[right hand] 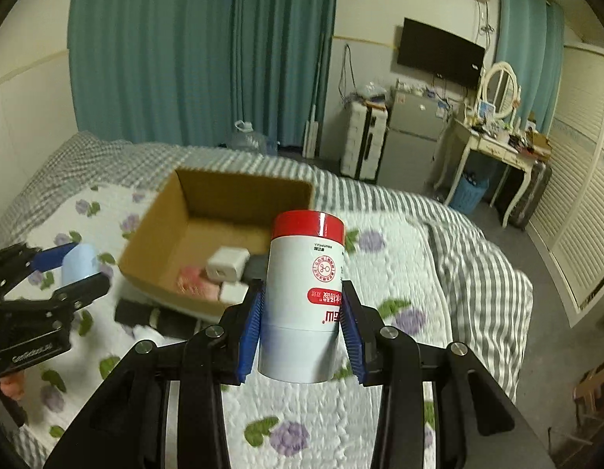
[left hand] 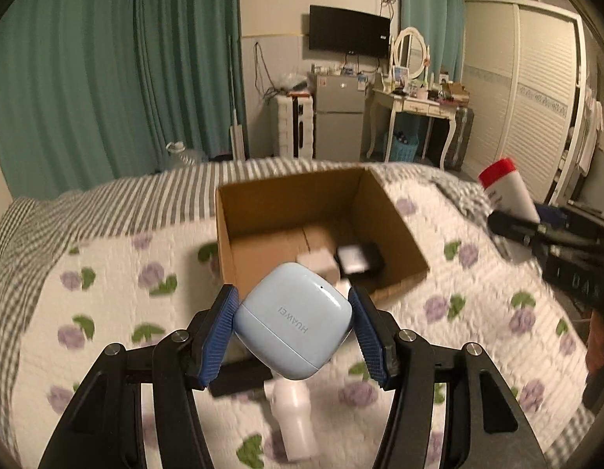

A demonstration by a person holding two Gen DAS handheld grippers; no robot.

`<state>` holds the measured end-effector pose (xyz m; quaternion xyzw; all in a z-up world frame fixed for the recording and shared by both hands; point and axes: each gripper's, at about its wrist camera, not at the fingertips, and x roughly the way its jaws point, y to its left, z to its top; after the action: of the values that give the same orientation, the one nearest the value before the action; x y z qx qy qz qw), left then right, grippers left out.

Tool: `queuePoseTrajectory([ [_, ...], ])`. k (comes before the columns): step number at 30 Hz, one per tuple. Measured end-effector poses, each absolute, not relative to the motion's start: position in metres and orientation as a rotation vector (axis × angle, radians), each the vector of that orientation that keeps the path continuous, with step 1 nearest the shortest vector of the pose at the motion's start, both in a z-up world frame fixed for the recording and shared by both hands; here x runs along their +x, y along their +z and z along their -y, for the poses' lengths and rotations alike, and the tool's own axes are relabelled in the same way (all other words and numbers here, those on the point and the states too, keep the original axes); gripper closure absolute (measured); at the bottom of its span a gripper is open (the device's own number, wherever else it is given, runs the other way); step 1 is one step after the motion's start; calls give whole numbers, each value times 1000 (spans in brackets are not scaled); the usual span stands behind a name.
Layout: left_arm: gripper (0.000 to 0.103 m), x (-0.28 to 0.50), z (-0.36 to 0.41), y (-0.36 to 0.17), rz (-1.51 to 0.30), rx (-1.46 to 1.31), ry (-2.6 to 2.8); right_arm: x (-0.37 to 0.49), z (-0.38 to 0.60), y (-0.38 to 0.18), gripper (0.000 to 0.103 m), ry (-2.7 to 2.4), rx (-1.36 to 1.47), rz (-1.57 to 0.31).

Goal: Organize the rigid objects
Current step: 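Release the earbud case and red-capped bottle into the box with both tools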

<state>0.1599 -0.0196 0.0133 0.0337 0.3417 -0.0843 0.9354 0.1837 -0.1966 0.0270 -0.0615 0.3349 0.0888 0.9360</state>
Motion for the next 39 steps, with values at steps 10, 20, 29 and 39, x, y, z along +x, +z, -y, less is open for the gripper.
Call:
queuePoseTrajectory([
  [10, 44, 245, 27, 19, -688, 81, -150, 242, 164, 36, 66, 251, -99, -641],
  [20, 44, 321, 35, -35, -739, 86, -141, 318, 145, 14, 66, 282, -76, -598],
  [29, 41, 328, 33, -49, -789, 77, -73, 336, 150, -23, 66, 289, -77, -675],
  [39, 38, 302, 17, -21, -748, 51, -79, 351, 151, -34, 66, 272, -79, -703],
])
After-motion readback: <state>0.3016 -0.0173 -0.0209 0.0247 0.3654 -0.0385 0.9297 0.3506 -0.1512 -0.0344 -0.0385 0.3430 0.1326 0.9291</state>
